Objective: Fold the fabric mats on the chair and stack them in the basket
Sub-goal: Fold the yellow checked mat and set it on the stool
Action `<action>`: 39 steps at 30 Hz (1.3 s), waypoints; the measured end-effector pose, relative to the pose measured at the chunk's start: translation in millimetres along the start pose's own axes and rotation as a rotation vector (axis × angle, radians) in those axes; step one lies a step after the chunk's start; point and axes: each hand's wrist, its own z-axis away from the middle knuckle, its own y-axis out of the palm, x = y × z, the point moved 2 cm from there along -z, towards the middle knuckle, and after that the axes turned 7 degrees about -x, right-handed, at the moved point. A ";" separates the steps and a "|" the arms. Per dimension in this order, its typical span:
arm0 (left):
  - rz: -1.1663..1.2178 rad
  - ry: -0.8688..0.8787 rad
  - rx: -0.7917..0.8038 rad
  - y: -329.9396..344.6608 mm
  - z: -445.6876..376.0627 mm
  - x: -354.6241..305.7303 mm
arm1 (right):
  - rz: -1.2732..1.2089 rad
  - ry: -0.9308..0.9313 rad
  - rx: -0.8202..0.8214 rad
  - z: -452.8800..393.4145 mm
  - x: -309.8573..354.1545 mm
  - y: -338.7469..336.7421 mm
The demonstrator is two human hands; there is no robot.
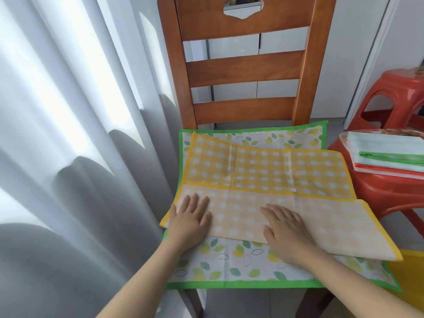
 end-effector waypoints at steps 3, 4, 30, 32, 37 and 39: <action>0.018 0.014 -0.002 -4.6 -2.9 -6.9 | 0.013 -0.019 -0.039 -19.3 -5.1 -6.6; 0.048 0.024 -0.014 -7.4 -5.4 -11.5 | 0.006 -0.019 -0.056 -24.4 -7.1 -7.2; 0.064 0.205 -0.365 -41.2 -233.0 -118.7 | -0.082 0.046 -0.265 -35.1 -13.9 7.5; 0.195 0.193 -0.407 -61.5 -213.8 -115.8 | -0.072 0.045 -0.269 -35.0 -13.0 7.5; 0.343 0.207 -0.475 -106.7 -134.8 -102.1 | -0.021 0.015 -0.427 -28.3 -7.3 4.3; 0.378 0.202 -0.488 -116.0 -99.0 -94.0 | -0.021 -0.064 -0.565 -22.2 1.6 -7.5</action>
